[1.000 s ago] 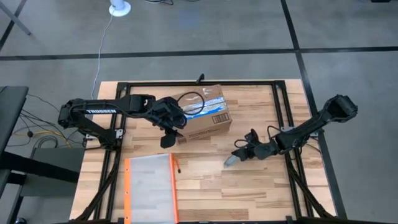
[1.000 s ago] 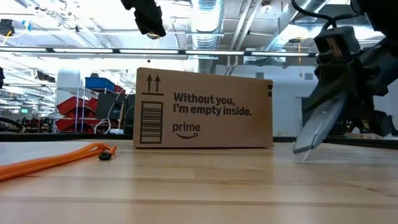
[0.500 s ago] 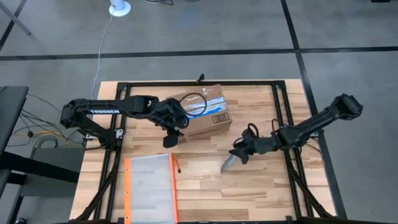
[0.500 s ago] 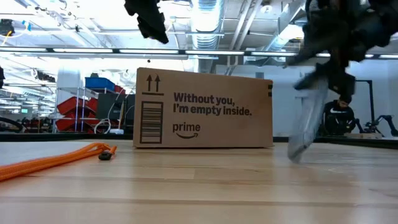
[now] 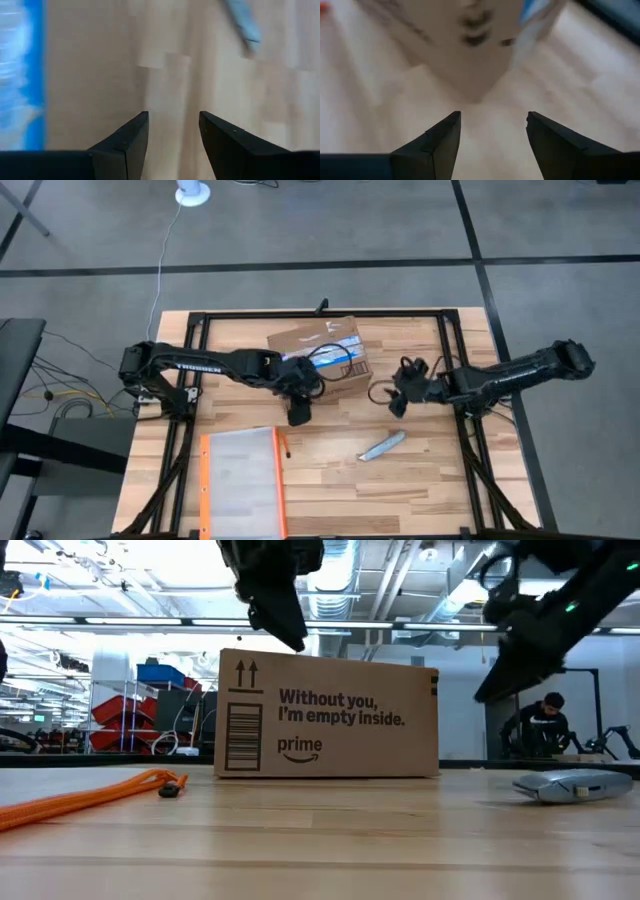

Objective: Unpack boxes
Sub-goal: Open the cardboard box with the silver cutter

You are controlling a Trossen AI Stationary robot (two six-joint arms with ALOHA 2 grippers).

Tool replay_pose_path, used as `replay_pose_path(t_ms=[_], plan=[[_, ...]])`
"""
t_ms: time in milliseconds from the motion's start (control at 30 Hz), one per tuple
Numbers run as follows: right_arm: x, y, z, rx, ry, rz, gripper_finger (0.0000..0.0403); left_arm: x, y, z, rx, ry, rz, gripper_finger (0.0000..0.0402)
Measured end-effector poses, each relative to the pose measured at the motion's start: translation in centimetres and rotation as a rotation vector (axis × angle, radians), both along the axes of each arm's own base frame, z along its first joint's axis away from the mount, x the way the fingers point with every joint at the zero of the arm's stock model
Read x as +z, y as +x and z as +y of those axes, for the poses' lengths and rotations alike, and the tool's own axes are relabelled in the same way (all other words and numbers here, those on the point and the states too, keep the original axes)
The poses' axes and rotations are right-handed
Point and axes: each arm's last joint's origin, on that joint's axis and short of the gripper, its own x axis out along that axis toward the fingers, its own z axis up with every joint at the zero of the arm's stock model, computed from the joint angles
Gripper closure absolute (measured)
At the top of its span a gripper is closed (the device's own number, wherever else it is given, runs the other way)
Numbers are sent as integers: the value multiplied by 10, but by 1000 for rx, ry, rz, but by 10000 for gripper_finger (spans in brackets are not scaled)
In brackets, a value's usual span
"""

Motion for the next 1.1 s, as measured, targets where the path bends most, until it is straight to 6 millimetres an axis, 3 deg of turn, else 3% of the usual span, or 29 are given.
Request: replay_pose_path(t_ms=[200,333,567,800,1100], plan=[[-1,20,-30,144,70,-62,196,0,-6,4,60,113,50,240],[-4,31,-38,177,93,-122,196,-8,-12,8,29,143,127,240],[-8,52,-14,270,195,-249,196,-16,-19,22,-15,214,222,240],[-18,57,15,360,279,-223,196,-13,-26,33,-17,296,276,240],[19,32,35,535,204,-37,196,32,-30,30,-74,325,150,240]])
